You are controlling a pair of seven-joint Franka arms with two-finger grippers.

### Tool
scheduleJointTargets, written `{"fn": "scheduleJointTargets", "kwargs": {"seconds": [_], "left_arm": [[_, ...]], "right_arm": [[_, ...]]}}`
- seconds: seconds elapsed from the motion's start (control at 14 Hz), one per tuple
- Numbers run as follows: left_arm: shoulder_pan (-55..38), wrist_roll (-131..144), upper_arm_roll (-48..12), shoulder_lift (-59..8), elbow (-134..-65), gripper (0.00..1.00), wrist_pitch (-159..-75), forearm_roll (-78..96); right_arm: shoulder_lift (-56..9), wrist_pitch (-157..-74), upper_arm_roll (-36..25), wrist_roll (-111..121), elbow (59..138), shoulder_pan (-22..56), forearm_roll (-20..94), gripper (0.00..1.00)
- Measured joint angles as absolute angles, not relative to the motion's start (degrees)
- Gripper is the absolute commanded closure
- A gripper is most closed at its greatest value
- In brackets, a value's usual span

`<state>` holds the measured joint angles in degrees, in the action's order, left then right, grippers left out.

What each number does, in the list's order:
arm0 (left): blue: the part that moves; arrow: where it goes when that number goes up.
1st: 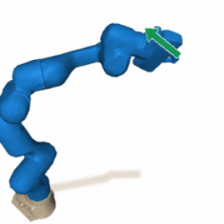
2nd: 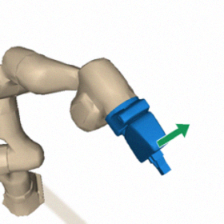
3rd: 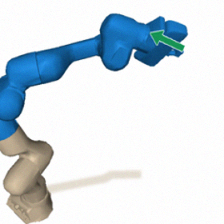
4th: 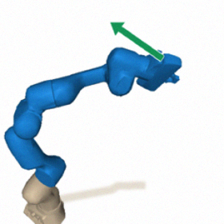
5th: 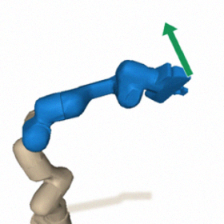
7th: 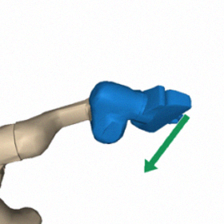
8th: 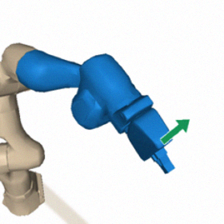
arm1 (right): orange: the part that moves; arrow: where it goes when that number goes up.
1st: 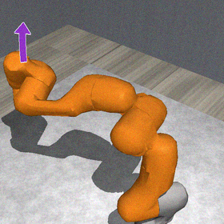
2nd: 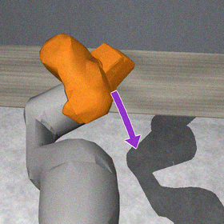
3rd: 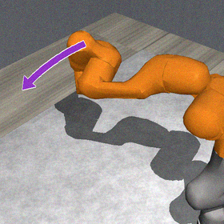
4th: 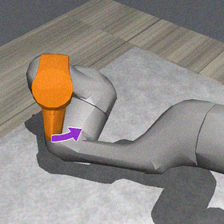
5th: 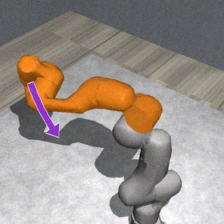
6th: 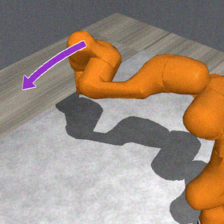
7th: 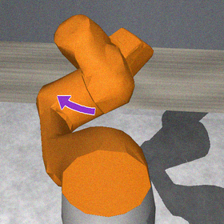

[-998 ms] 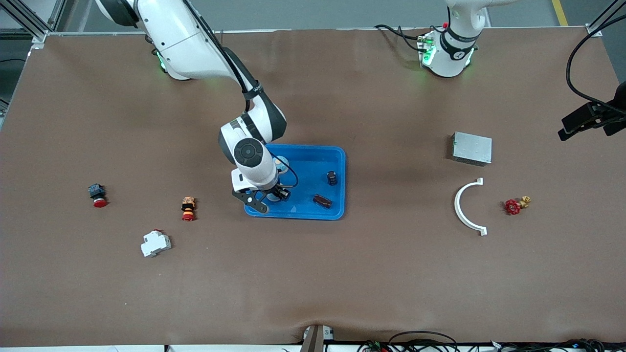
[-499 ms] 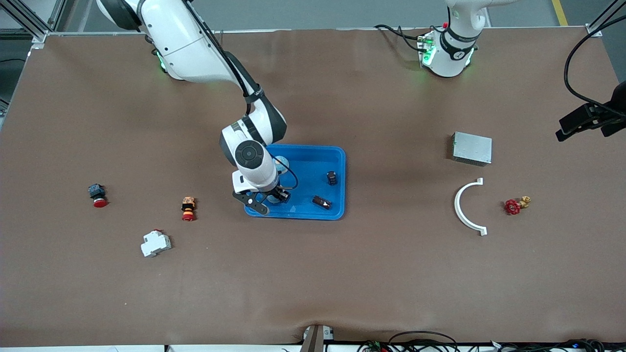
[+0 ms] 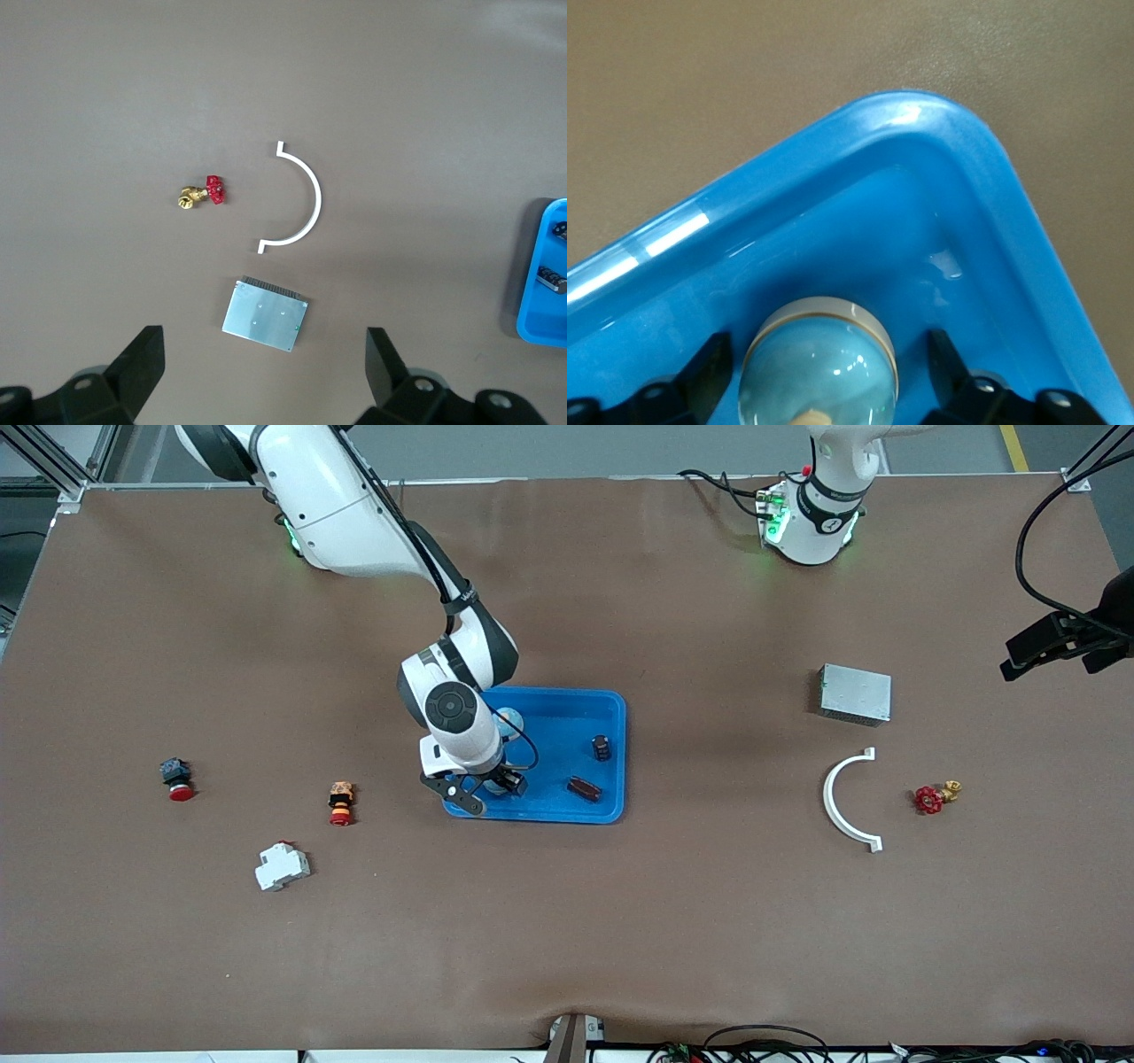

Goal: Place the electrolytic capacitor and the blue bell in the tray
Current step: 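Lower the bell into the tray and open the right gripper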

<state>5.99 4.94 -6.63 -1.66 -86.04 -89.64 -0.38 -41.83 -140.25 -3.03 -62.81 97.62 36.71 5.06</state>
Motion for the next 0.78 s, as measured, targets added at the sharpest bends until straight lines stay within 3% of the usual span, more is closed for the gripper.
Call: {"fn": "scheduleJointTargets", "kwargs": {"seconds": [0.78], "left_arm": [[5.95, 4.99, -8.19, -1.96, -86.16, 0.00, -89.64, -0.38]], "right_arm": [[-41.95, -140.08, -3.02, -62.81, 96.52, 36.74, 4.61, 0.00]]}}
